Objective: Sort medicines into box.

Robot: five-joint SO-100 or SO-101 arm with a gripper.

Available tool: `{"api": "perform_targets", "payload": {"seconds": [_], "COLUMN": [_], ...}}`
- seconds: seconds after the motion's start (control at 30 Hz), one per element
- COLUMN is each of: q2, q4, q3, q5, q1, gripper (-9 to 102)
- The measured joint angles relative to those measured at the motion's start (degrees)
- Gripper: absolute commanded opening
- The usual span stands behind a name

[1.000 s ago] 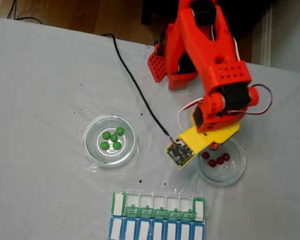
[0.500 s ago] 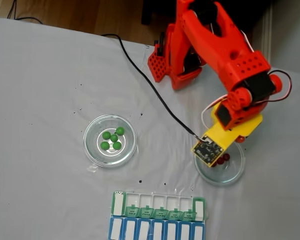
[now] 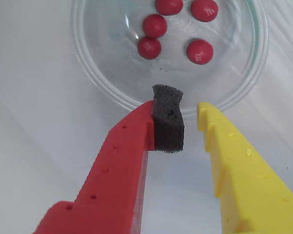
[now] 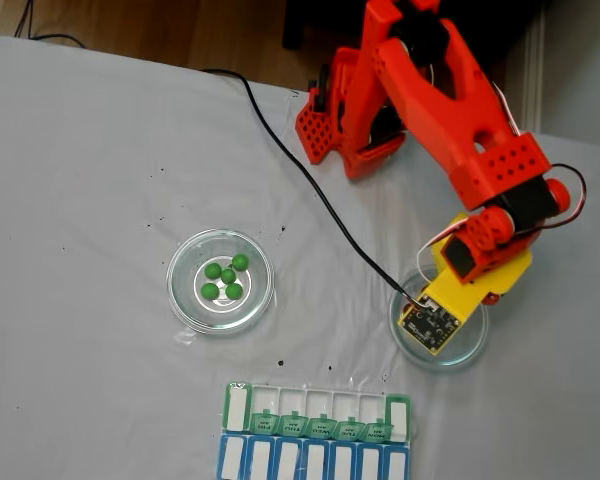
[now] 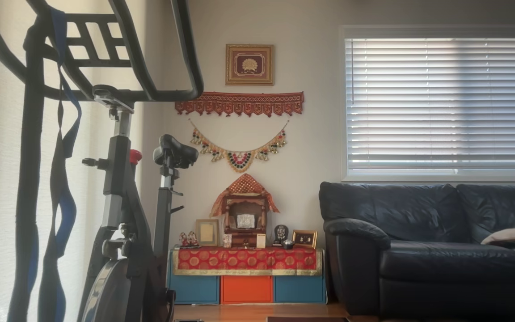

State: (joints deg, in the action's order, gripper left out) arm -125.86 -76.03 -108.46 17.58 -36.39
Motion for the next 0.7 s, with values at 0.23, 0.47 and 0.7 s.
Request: {"api": "perform_targets", "payload": {"seconds": [0.23, 0.47, 0.7], "q2": [0.7, 4.7, 7.3], "q4": [0.8, 0.7, 1.1], "q3": [0.0, 0.4, 0.6], "q5": [0.4, 1.2, 1.2], "q1": [1.7, 1.8, 2.3], "gripper": [4, 4, 6]}}
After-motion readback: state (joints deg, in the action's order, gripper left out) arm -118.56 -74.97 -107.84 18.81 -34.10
